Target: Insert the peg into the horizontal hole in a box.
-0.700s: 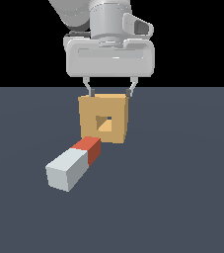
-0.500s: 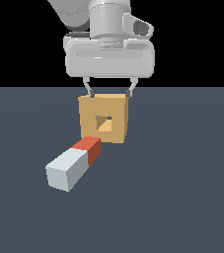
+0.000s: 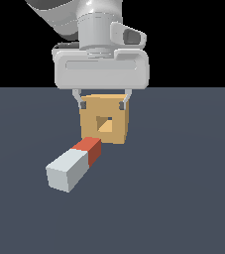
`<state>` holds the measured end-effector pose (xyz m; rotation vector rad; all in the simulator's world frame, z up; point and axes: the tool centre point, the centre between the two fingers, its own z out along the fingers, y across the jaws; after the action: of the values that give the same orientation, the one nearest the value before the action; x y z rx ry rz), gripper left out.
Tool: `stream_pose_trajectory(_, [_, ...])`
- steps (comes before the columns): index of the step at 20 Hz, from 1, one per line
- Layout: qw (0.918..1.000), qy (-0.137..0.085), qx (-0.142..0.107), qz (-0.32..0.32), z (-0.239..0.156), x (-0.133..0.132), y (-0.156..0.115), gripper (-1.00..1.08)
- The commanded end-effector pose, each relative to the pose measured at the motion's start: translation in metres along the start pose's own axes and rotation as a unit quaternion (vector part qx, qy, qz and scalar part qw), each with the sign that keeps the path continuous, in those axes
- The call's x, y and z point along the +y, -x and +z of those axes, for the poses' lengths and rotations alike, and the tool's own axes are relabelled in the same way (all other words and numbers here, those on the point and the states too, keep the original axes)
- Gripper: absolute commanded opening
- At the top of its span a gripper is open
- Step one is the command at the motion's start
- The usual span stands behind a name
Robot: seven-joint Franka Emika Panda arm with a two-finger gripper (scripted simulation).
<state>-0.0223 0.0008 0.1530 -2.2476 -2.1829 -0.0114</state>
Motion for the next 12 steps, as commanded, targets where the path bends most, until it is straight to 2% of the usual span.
stream_pose_trajectory(1, [0.9997,0.000,-0.001,0.024,0.012,-0.010,0.013,1.00])
stream_pose_trajectory(7, [0.9959,0.001,-0.004,0.090,0.046,-0.041,0.048,1.00])
stream_pose_trajectory(12, [0.9918,0.001,-0.005,0.128,0.066,-0.061,0.065,1.00])
